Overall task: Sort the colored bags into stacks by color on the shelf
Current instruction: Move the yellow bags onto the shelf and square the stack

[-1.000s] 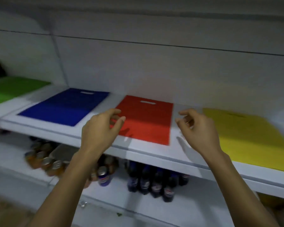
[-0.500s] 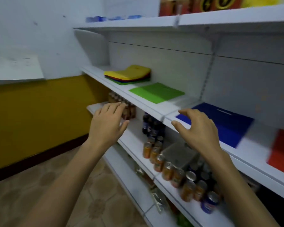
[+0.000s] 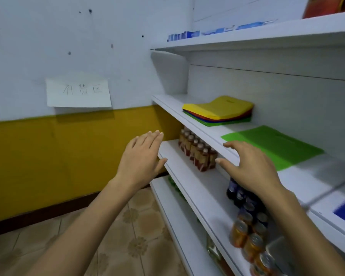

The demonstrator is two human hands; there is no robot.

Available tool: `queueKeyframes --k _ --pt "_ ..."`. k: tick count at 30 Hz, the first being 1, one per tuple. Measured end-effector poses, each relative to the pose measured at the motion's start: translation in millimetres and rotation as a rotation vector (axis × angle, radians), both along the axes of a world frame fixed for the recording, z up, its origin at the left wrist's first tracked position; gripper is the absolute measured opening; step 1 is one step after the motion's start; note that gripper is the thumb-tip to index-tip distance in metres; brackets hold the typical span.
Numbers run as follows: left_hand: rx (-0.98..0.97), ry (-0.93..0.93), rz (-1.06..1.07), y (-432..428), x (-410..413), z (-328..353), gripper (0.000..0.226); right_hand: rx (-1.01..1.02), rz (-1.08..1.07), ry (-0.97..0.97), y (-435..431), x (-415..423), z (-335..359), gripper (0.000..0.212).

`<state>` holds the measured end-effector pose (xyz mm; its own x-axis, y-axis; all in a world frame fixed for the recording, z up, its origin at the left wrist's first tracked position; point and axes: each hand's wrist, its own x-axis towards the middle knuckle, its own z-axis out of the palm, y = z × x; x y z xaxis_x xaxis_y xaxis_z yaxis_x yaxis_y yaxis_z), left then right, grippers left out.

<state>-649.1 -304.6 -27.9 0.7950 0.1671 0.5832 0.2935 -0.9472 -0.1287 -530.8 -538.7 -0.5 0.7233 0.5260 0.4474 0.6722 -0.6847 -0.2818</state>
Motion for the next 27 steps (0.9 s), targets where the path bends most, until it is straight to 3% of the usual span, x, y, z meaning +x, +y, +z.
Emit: queueKeyframes --k 10,17,23,27 --pt "0.079 0.147 -0.099 100.2 173.0 32.5 0.066 -0.025 -0.035 -0.063 108.4 159.9 36.9 0.05" --pt "-0.177 0.269 -0.185 151.1 311.8 50.7 0.066 -0.252 -0.159 -0.084 125.6 253.9 45.8 0.048" --pt "-0.195 0.384 -0.281 182.0 455.6 57.5 0.065 -0.313 -0.362 0.0 139.9 331.6 36.2 0.056" --pt "-0.199 0.433 -0.337 200.5 547.5 51.5 0.064 -0.179 -0.559 0.164 157.8 381.5 21.0 0.059"
